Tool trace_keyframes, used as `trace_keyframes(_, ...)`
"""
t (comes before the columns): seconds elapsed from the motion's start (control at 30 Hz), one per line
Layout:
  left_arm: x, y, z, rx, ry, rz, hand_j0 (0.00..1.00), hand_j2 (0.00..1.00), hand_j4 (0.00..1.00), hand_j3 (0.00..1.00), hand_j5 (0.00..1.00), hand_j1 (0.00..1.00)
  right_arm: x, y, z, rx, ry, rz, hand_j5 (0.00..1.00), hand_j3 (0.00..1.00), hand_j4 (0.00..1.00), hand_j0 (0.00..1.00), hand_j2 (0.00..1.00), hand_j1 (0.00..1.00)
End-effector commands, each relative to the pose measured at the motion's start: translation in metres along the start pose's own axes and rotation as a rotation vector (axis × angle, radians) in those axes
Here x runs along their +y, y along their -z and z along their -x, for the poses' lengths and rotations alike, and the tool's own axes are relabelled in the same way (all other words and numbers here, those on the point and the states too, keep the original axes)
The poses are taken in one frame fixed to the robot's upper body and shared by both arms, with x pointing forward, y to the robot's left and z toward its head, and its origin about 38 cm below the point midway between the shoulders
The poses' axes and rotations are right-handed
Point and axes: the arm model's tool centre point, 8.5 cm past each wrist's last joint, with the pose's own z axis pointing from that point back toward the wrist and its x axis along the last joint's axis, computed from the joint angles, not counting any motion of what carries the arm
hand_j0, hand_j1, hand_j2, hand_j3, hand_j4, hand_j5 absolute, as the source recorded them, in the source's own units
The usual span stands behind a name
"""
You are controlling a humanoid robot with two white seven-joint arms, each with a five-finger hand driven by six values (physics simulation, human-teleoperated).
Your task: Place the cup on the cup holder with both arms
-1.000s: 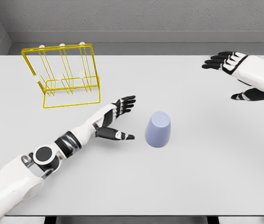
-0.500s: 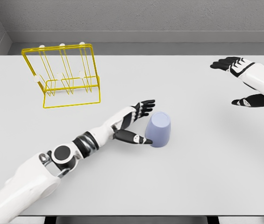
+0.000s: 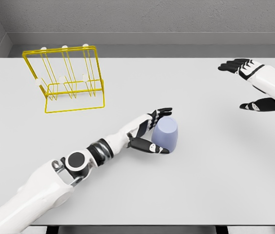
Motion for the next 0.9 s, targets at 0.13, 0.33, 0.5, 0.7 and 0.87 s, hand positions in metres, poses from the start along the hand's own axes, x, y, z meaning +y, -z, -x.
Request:
trace_keyframes(0.13,-0.002,0.004,0.006,0.013,-0.014,-0.004,1.00,1.00,1.00,1.00,1.00,1.00,-0.001,0.000,0.000,-0.001,0.005,0.005,1.00,1.00,1.00,1.00,1.00,1.00)
trace_keyframes(0.33,-0.013,0.010,0.006,0.009,-0.023,0.018,1.00,1.00,1.00,1.00,1.00,1.00,-0.001,0.000,0.000,0.001,0.005,0.006,1.00,1.00,1.00,1.00,1.00,1.00)
trace_keyframes(0.5,-0.010,0.011,0.006,0.004,-0.031,0.010,0.67,0.67,0.67,0.67,0.67,0.67,-0.001,0.000,0.000,0.001,0.005,0.006,1.00,1.00,1.00,1.00,1.00,1.00)
trace_keyframes(0.7,-0.003,0.011,0.008,0.007,-0.036,-0.013,0.60,0.60,0.60,0.60,0.60,0.60,-0.001,0.000,0.000,0.001,0.005,0.006,1.00,1.00,1.00,1.00,1.00,1.00)
trace_keyframes(0.87,0.003,0.009,0.002,-0.014,-0.043,-0.029,0.60,0.60,0.60,0.60,0.60,0.60,-0.001,0.000,0.000,0.001,0.005,0.006,1.00,1.00,1.00,1.00,1.00,1.00)
